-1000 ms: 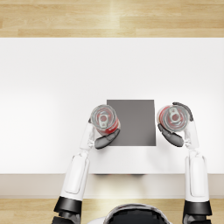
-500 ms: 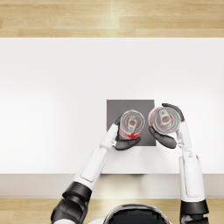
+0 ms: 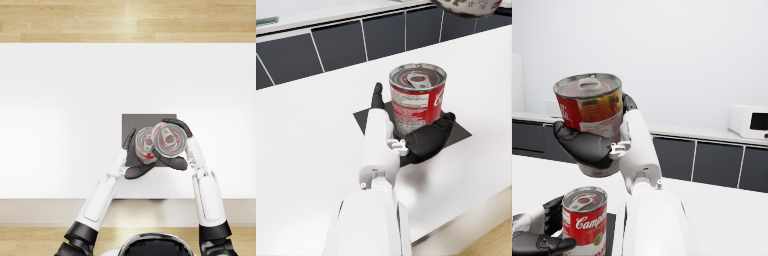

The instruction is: Pick up the red can on the left and place it in the middle, then pick up the red can on the right and place it on top of the can in the middle

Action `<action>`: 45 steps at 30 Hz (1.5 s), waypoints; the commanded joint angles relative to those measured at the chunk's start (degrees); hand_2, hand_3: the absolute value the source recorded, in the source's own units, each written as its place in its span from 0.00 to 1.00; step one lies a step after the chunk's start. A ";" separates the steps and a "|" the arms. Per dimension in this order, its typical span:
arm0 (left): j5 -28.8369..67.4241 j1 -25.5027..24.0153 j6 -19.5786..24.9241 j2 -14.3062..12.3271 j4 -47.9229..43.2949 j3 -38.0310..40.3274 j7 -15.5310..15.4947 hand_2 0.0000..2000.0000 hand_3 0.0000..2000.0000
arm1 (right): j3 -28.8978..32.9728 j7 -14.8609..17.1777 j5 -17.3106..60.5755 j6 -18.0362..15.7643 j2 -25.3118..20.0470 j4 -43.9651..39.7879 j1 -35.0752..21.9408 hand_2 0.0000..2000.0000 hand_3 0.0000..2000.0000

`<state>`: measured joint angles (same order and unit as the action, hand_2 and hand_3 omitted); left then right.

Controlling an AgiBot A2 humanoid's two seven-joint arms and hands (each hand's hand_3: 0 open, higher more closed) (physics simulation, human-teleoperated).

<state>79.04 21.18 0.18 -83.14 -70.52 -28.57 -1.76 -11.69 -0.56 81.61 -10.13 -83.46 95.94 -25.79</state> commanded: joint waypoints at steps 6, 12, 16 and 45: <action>-0.02 -12.06 -0.16 5.83 -32.10 19.88 1.52 0.00 0.00 | -5.70 9.86 -0.01 3.57 -3.41 -2.70 -5.81 1.00 0.76; -0.03 -12.51 -0.18 5.28 -31.79 24.41 1.73 0.00 0.00 | -8.03 13.33 -0.02 4.92 -4.20 -5.36 -5.87 1.00 0.76; -0.03 -12.81 -0.18 5.02 -30.85 24.88 1.75 0.00 0.00 | -7.52 13.67 -0.02 6.66 -4.62 -9.29 -5.90 1.00 0.76; -0.03 -1.01 -0.18 1.86 -36.30 29.18 1.76 0.00 0.00 | 5.67 4.39 -0.02 10.69 -2.95 4.06 -10.96 0.00 0.00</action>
<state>79.01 17.02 0.00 -81.26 -106.28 -0.80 0.00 -10.08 2.75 81.59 0.40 -86.19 97.98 -35.63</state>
